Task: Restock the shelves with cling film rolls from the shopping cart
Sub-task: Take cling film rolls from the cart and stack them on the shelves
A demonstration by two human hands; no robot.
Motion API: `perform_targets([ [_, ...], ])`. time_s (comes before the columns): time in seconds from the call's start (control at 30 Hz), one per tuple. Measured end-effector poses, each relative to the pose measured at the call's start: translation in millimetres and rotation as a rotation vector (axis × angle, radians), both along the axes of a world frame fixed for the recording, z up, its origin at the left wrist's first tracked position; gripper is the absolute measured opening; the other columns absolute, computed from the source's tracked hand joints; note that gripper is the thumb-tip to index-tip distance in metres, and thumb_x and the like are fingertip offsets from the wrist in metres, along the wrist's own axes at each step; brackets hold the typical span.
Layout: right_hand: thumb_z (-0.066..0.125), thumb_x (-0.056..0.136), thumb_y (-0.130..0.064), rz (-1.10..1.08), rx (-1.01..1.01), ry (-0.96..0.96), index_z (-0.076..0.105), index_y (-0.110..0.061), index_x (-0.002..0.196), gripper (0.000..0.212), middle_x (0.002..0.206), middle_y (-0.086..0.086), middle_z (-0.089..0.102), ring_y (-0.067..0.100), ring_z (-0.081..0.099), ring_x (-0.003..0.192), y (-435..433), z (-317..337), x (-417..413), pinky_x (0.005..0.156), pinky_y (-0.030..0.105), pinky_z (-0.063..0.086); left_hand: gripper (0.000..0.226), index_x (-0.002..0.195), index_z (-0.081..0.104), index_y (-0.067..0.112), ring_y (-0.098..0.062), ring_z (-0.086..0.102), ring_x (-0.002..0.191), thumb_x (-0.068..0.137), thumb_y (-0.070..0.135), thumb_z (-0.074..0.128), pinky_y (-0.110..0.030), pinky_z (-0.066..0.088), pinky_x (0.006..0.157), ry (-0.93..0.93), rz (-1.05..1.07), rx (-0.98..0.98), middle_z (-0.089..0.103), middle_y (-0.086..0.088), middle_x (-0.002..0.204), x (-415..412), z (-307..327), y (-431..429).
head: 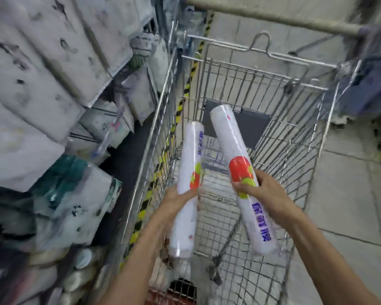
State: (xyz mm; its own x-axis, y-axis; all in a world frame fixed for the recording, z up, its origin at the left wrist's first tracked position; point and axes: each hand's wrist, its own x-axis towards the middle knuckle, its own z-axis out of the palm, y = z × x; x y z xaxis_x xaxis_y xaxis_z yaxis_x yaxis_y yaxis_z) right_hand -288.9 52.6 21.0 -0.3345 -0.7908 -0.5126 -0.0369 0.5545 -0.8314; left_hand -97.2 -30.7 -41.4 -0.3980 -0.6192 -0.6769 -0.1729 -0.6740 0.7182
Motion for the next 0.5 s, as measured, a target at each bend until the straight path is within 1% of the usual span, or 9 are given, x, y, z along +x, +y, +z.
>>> perform_targets([
  [0.07, 0.084, 0.056, -0.027, 0.006, -0.050, -0.095, 0.054, -0.005, 0.106, 0.062, 0.085, 0.015, 0.071, 0.030, 0.069, 0.072, 18, 21, 13, 0.059, 0.032, 0.056, 0.037, 0.085, 0.063, 0.008, -0.017, 0.061, 0.046, 0.056, 0.021, 0.083, -0.025, 0.052, 0.045, 0.093, 0.044, 0.003, 0.066, -0.006, 0.060, 19, 40, 18],
  [0.1, 0.083, 0.050, -0.028, 0.011, -0.074, -0.144, 0.051, -0.004, 0.111, 0.073, 0.088, 0.015, 0.072, 0.031, 0.070, 0.074, 27, 29, 19, 0.059, 0.034, 0.056, 0.051, 0.089, 0.063, 0.007, -0.018, 0.061, 0.047, 0.048, 0.021, 0.089, -0.027, 0.052, 0.046, 0.130, 0.056, -0.009, 0.067, -0.007, 0.063, 29, 60, 30],
  [0.13, 0.083, 0.049, -0.024, 0.016, -0.097, -0.191, 0.049, -0.004, 0.113, 0.076, 0.088, 0.015, 0.072, 0.030, 0.070, 0.073, 35, 40, 28, 0.059, 0.035, 0.055, 0.062, 0.095, 0.062, 0.005, -0.019, 0.061, 0.049, 0.043, 0.020, 0.092, -0.028, 0.052, 0.047, 0.155, 0.071, -0.023, 0.067, -0.008, 0.066, 40, 76, 43],
  [0.2, 0.084, 0.053, -0.015, 0.048, -0.141, -0.255, 0.048, -0.003, 0.112, 0.071, 0.086, 0.016, 0.071, 0.027, 0.069, 0.069, 52, 62, 46, 0.059, 0.035, 0.055, 0.073, 0.107, 0.059, 0.001, -0.021, 0.062, 0.052, 0.043, 0.020, 0.088, -0.028, 0.052, 0.049, 0.154, 0.127, -0.065, 0.068, -0.013, 0.073, 63, 106, 73],
  [0.23, 0.082, 0.053, -0.015, 0.073, -0.158, -0.266, 0.048, -0.001, 0.110, 0.068, 0.084, 0.017, 0.070, 0.026, 0.068, 0.067, 60, 73, 57, 0.058, 0.034, 0.054, 0.074, 0.110, 0.057, 0.000, -0.022, 0.063, 0.054, 0.044, 0.019, 0.085, -0.029, 0.053, 0.051, 0.148, 0.160, -0.082, 0.069, -0.016, 0.078, 76, 119, 88],
  [0.33, 0.083, 0.048, -0.025, 0.192, -0.197, -0.267, 0.051, 0.003, 0.105, 0.071, 0.079, 0.019, 0.067, 0.024, 0.066, 0.060, 84, 101, 93, 0.052, 0.031, 0.054, 0.063, 0.108, 0.055, 0.004, -0.022, 0.065, 0.056, 0.051, 0.011, 0.082, -0.033, 0.056, 0.055, 0.143, 0.243, -0.119, 0.071, -0.013, 0.083, 116, 154, 135],
  [0.4, 0.086, 0.051, -0.017, 0.262, -0.202, -0.310, 0.051, 0.003, 0.101, 0.064, 0.074, 0.018, 0.065, 0.022, 0.063, 0.055, 98, 115, 122, 0.049, 0.029, 0.053, 0.061, 0.111, 0.053, 0.007, -0.022, 0.064, 0.054, 0.058, 0.002, 0.081, -0.031, 0.056, 0.052, 0.154, 0.317, -0.152, 0.073, -0.010, 0.085, 143, 176, 168],
  [0.47, 0.084, 0.054, -0.010, 0.324, -0.196, -0.378, 0.052, 0.004, 0.098, 0.055, 0.068, 0.017, 0.064, 0.021, 0.061, 0.051, 112, 126, 154, 0.046, 0.028, 0.052, 0.059, 0.113, 0.051, 0.008, -0.022, 0.064, 0.052, 0.059, 0.001, 0.074, -0.029, 0.053, 0.047, 0.156, 0.440, -0.179, 0.073, -0.010, 0.083, 170, 195, 201],
  [0.5, 0.083, 0.054, -0.011, 0.358, -0.193, -0.399, 0.053, 0.004, 0.097, 0.054, 0.065, 0.016, 0.063, 0.021, 0.061, 0.049, 119, 130, 172, 0.045, 0.028, 0.051, 0.060, 0.113, 0.052, 0.008, -0.022, 0.065, 0.053, 0.058, 0.001, 0.075, -0.028, 0.053, 0.046, 0.152, 0.508, -0.186, 0.072, -0.011, 0.083, 185, 201, 217],
])
